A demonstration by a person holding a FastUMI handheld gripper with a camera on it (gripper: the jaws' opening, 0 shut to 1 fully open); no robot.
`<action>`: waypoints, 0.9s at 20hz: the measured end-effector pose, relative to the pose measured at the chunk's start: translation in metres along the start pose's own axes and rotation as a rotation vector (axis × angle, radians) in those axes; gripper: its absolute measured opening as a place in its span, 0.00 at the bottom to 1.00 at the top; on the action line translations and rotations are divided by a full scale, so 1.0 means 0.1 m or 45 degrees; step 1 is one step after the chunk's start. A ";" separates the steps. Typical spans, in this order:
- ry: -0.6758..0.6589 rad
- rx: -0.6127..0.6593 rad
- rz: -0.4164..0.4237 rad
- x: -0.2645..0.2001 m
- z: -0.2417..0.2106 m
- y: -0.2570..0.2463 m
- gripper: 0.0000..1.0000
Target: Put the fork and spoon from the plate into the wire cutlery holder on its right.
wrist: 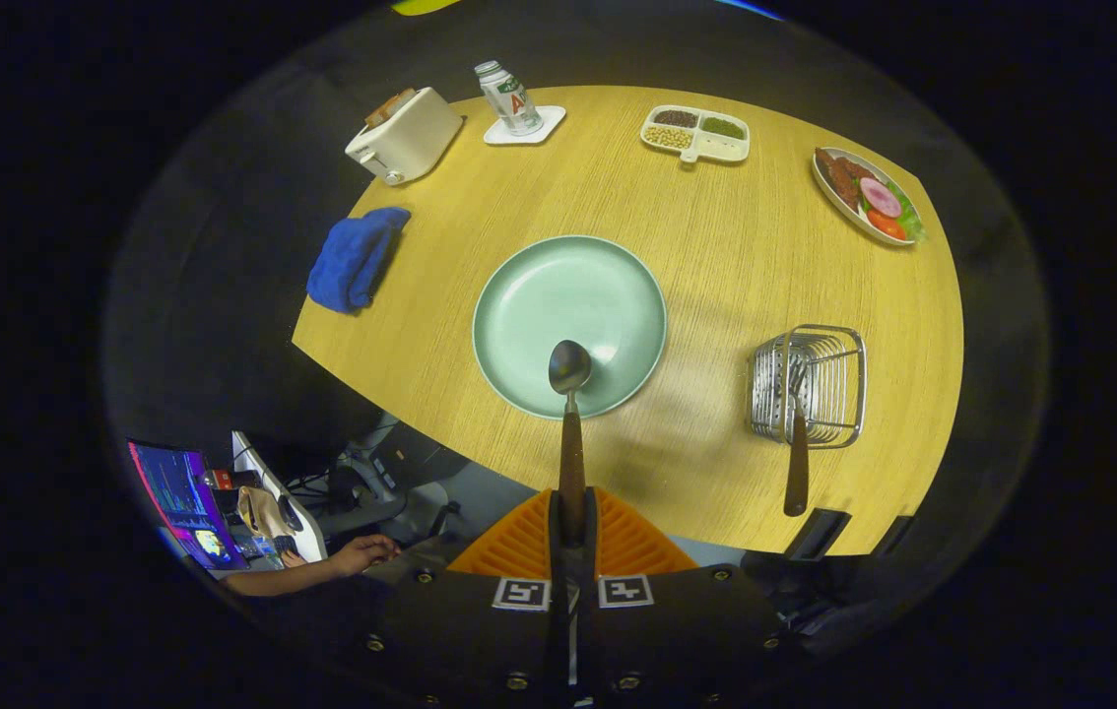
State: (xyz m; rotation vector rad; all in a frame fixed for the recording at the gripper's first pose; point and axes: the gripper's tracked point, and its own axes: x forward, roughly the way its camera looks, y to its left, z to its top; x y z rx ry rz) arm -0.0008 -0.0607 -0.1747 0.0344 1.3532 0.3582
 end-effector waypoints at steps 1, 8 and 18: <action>-0.007 -0.004 -0.003 -0.06 0.00 -0.02 0.04; -0.079 0.045 0.005 -0.54 0.00 -0.25 0.04; -0.212 0.238 -0.035 -1.08 -0.04 -0.92 0.04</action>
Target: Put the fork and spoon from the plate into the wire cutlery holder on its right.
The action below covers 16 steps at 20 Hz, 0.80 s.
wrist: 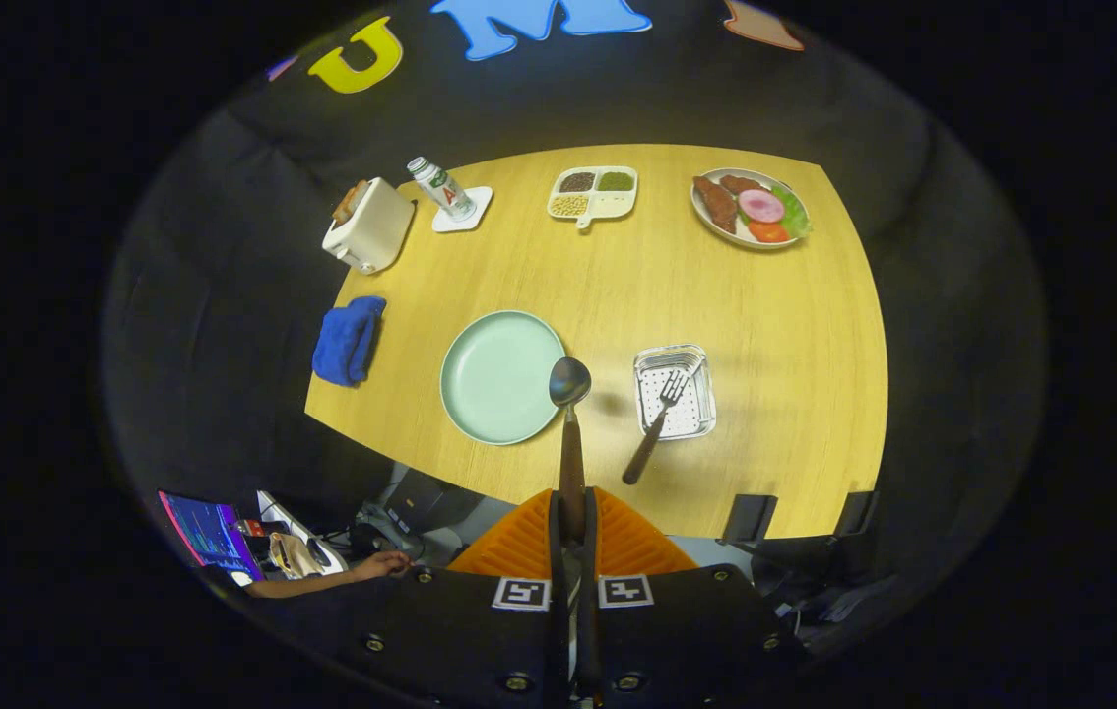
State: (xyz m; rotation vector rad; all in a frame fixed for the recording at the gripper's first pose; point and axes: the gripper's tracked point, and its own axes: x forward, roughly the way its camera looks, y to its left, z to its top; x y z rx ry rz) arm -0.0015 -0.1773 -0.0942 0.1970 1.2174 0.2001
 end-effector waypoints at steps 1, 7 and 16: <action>-0.003 0.020 -0.014 -0.03 0.00 -0.09 0.04; 0.018 0.146 -0.076 0.06 -0.08 -0.55 0.04; 0.110 0.194 -0.074 0.56 -0.01 -0.66 0.04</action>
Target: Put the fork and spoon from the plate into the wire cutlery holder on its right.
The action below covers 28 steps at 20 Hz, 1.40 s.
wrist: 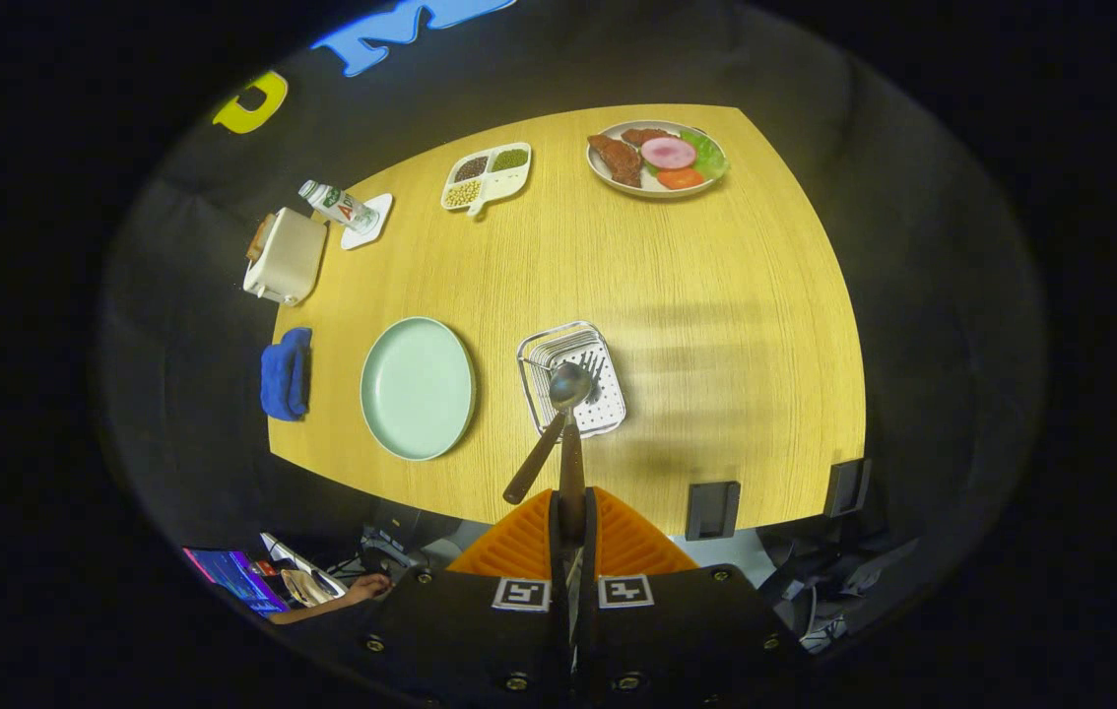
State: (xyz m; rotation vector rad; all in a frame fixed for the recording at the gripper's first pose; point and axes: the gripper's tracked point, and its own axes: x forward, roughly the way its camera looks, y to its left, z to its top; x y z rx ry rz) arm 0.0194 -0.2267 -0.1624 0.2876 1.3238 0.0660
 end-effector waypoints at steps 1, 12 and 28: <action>0.009 -0.001 -0.003 0.06 0.03 0.01 0.04; -0.008 -0.026 -0.052 0.20 0.24 0.05 0.13; -0.804 -0.180 -0.081 -0.72 0.24 0.83 0.58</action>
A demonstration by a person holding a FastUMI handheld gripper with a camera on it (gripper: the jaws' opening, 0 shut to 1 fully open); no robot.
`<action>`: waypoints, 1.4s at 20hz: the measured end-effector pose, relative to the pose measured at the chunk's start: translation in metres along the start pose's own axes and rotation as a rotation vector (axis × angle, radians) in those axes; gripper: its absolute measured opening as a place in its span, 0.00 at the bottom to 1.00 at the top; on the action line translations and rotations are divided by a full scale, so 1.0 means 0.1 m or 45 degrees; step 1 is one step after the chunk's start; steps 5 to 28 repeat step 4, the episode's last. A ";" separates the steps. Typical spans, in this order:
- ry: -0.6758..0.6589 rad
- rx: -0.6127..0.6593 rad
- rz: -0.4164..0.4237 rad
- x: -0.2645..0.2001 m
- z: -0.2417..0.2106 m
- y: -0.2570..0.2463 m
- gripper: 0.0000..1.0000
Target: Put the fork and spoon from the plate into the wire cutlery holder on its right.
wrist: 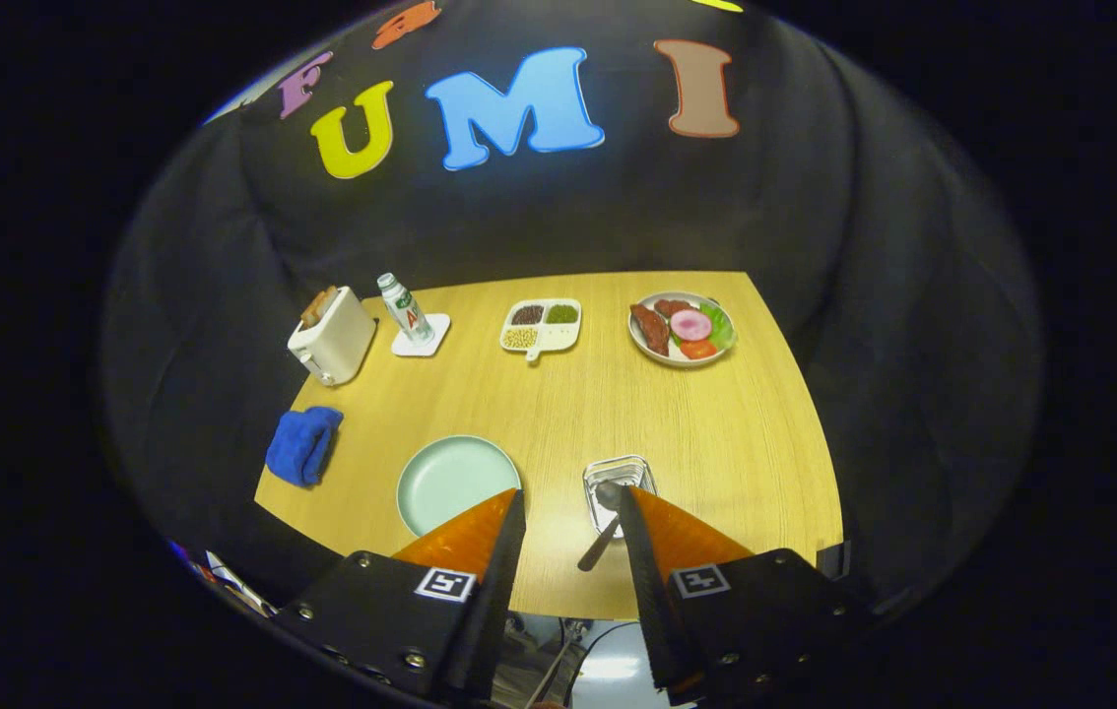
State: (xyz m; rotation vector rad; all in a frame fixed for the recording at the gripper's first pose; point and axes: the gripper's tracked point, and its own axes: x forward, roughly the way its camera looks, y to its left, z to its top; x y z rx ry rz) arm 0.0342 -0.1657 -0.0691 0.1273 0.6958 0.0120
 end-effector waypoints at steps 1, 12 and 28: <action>-0.049 -0.001 0.015 -0.03 -0.02 0.10 0.58; -0.123 -0.045 0.017 -0.02 -0.14 0.32 0.60; -0.123 -0.045 0.017 -0.02 -0.14 0.32 0.60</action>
